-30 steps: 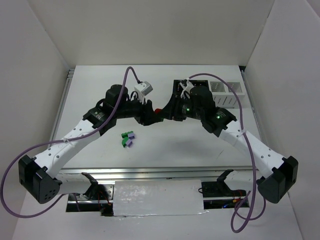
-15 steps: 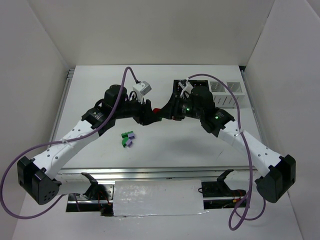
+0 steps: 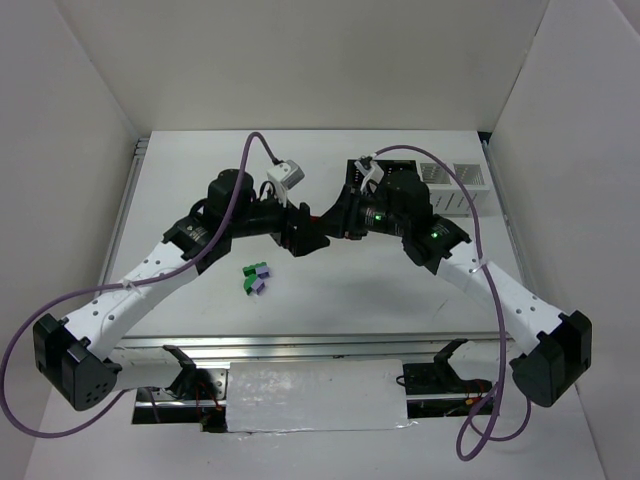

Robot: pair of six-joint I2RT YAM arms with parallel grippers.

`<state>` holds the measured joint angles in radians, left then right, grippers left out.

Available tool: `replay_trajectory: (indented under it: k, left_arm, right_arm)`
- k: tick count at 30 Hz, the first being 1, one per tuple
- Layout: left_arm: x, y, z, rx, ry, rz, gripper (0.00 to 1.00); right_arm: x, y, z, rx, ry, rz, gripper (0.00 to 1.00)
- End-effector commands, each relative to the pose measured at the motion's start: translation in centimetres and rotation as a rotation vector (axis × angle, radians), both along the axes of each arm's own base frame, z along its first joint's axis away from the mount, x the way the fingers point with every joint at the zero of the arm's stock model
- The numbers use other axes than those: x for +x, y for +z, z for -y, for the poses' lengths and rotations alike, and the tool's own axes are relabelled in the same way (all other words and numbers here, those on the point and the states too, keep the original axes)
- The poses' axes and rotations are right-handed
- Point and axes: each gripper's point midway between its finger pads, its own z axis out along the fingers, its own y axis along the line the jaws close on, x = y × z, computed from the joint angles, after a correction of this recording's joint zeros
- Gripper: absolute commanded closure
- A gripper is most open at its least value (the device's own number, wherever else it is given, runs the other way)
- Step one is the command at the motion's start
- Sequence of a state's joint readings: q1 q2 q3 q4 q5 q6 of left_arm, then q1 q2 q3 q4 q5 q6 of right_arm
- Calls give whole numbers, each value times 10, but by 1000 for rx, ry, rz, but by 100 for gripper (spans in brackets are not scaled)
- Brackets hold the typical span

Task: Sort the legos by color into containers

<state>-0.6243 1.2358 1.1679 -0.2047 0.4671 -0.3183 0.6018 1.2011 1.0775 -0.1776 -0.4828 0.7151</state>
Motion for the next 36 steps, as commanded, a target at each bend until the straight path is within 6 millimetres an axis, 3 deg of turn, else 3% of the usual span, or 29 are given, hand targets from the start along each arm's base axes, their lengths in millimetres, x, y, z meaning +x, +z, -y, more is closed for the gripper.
replay_trajectory:
  k: [1,3,7,10,15,22,27,30,34,36]
  left_arm:
    - [1,46,6,-83,-26,103,1]
    - [-2,42,6,-56,-45,83,1]
    - [-8,52,6,-41,-83,83,1]
    - [-10,56,4,-32,-79,71,1]
    - [-22,70,12,-69,-175,37,0]
    - [-55,71,31,-151,-443,-74,2]
    - [-54,62,34,-155,-457,-107,6]
    - [-56,59,35,-158,-473,-119,15]
    - [-58,63,38,-187,-497,-117,49]
    - [-58,65,39,-198,-506,-117,54]
  right_arm:
    - [4,12,11,34,6,78,100]
    - [12,12,26,43,-3,126,100]
    - [15,18,55,55,-2,242,100]
    - [6,23,69,48,37,319,100]
    - [-41,42,63,89,321,461,100]
    - [-59,59,62,171,450,498,100]
    - [-61,66,63,176,435,521,100]
    - [-62,69,63,182,442,524,100]
    - [-62,70,63,190,440,530,100]
    - [-62,73,62,201,437,531,100]
